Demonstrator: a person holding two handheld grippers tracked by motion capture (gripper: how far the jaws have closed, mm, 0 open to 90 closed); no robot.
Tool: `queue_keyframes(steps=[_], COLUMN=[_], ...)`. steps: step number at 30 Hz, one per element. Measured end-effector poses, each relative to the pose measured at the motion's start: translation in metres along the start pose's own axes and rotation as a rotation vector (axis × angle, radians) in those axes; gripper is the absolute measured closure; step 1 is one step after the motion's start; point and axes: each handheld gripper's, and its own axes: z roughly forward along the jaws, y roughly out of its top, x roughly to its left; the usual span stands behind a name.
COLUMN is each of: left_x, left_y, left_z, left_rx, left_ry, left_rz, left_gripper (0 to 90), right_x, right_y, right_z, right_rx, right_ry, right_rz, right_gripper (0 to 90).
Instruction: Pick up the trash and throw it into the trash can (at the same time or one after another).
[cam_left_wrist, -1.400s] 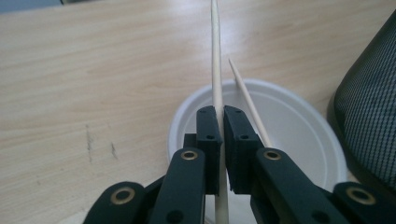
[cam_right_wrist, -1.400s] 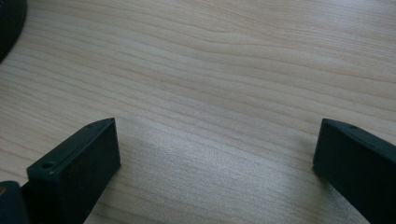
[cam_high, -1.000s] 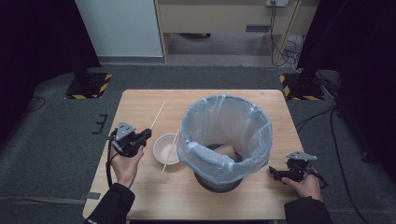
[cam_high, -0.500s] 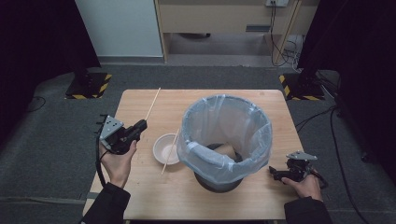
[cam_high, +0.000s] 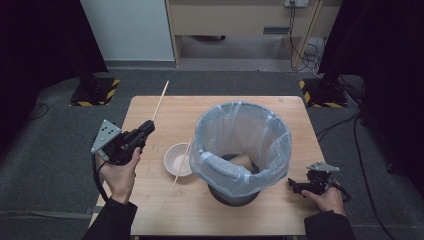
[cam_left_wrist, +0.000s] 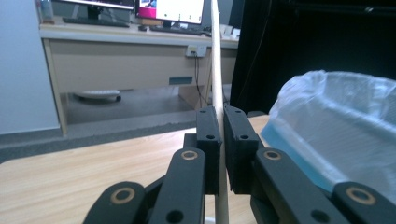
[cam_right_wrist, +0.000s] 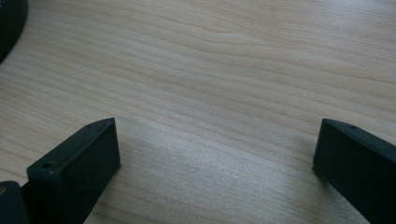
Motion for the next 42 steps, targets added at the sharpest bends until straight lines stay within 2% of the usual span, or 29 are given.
queue_keyframes(steps=[7, 10, 21, 27, 42], left_x=[-0.010, -0.015, -0.036, -0.047, -0.077], left_y=[0.012, 0.016, 0.038, 0.048, 0.062], left_z=[-0.005, -0.005, 0.001, 0.007, 0.026], left_rx=[-0.046, -0.058, -0.124, -0.141, -0.167], left_ry=[-0.030, -0.047, -0.109, -0.138, -0.220], left_rz=[0.018, 0.014, 0.031, 0.050, 0.062], left_gripper=[85.1, 85.1, 85.1, 85.1, 85.1], right_x=[0.000, 0.000, 0.000, 0.000, 0.000], right_y=[0.000, 0.000, 0.000, 0.000, 0.000], right_z=[0.000, 0.000, 0.000, 0.000, 0.000], right_rx=[0.000, 0.000, 0.000, 0.000, 0.000], right_ry=[0.000, 0.000, 0.000, 0.000, 0.000], right_rz=[0.000, 0.000, 0.000, 0.000, 0.000], right_gripper=[0.8, 0.8, 0.8, 0.8, 0.8])
